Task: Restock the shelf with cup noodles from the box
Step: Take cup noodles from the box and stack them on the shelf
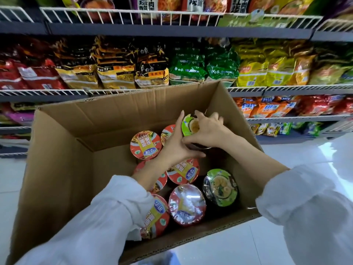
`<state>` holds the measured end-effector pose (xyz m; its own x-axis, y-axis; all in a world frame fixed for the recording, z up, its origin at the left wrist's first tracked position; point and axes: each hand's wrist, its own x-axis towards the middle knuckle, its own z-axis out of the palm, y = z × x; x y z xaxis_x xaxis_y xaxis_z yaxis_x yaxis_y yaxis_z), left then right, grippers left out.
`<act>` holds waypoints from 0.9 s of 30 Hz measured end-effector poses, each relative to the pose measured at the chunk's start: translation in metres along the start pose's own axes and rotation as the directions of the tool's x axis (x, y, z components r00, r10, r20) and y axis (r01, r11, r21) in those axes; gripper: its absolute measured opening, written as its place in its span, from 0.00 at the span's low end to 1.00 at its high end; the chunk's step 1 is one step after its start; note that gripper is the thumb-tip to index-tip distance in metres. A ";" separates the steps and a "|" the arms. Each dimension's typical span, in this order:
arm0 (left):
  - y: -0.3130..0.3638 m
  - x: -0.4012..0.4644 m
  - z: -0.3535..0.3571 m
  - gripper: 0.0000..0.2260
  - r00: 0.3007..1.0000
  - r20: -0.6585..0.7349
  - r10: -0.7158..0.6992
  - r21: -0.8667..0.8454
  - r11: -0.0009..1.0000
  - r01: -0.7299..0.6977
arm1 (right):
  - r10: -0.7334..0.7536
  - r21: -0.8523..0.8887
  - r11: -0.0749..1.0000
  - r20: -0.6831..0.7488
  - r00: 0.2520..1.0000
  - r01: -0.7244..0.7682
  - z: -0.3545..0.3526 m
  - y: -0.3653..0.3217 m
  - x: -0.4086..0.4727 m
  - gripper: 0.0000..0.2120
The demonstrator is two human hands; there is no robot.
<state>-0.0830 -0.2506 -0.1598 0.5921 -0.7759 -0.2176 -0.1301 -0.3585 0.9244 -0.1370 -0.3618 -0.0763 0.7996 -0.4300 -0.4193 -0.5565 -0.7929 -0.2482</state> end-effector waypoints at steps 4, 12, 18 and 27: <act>-0.007 -0.016 -0.010 0.48 0.988 -0.152 -0.002 0.012 1.000 0.004 | -0.005 0.354 0.935 0.002 1.000 0.004 0.001 0.007 -0.004 0.39; -0.039 -0.045 -0.032 0.47 0.977 -0.213 -0.019 0.159 0.986 0.054 | 0.241 -0.259 0.960 0.558 0.794 -0.109 0.088 0.052 -0.003 0.53; -0.042 -0.050 -0.023 0.46 0.957 -0.288 0.017 0.156 0.987 0.030 | 0.286 -0.481 0.877 0.523 0.803 0.001 0.105 0.050 -0.011 0.61; -0.036 -0.050 -0.026 0.47 0.956 -0.293 -0.006 0.138 0.989 0.048 | 0.284 -0.526 0.850 0.412 0.866 -0.029 0.084 0.034 -0.012 0.56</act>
<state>-0.0873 -0.1852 -0.1743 0.7998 -0.5878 -0.1216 -0.2097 -0.4635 0.8609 -0.1850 -0.3474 -0.1535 0.4407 -0.4196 -0.7935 -0.3774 -0.8887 0.2603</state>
